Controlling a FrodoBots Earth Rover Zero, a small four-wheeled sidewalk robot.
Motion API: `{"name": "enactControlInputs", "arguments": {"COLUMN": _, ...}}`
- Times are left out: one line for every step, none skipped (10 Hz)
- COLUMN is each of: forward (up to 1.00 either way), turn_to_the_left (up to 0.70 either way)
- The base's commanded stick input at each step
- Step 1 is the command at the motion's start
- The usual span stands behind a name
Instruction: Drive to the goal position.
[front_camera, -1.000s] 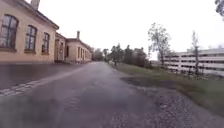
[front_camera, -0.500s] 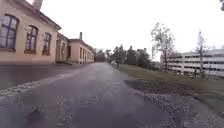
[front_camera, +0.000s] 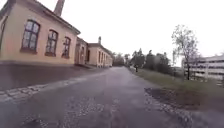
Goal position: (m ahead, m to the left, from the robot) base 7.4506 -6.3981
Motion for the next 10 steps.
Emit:
{"name": "enactControlInputs", "arguments": {"forward": 1.0, "turn_to_the_left": 0.18}}
{"name": "enactControlInputs", "arguments": {"forward": 1.0, "turn_to_the_left": 0.08}}
{"name": "enactControlInputs", "arguments": {"forward": 1.0, "turn_to_the_left": 0.0}}
{"name": "enactControlInputs", "arguments": {"forward": 1.0, "turn_to_the_left": 0.0}}
{"name": "enactControlInputs", "arguments": {"forward": 1.0, "turn_to_the_left": 0.0}}
{"name": "enactControlInputs", "arguments": {"forward": 1.0, "turn_to_the_left": 0.0}}
{"name": "enactControlInputs", "arguments": {"forward": 1.0, "turn_to_the_left": 0.0}}
{"name": "enactControlInputs", "arguments": {"forward": 1.0, "turn_to_the_left": 0.0}}
{"name": "enactControlInputs", "arguments": {"forward": 1.0, "turn_to_the_left": 0.0}}
{"name": "enactControlInputs", "arguments": {"forward": 1.0, "turn_to_the_left": 0.0}}
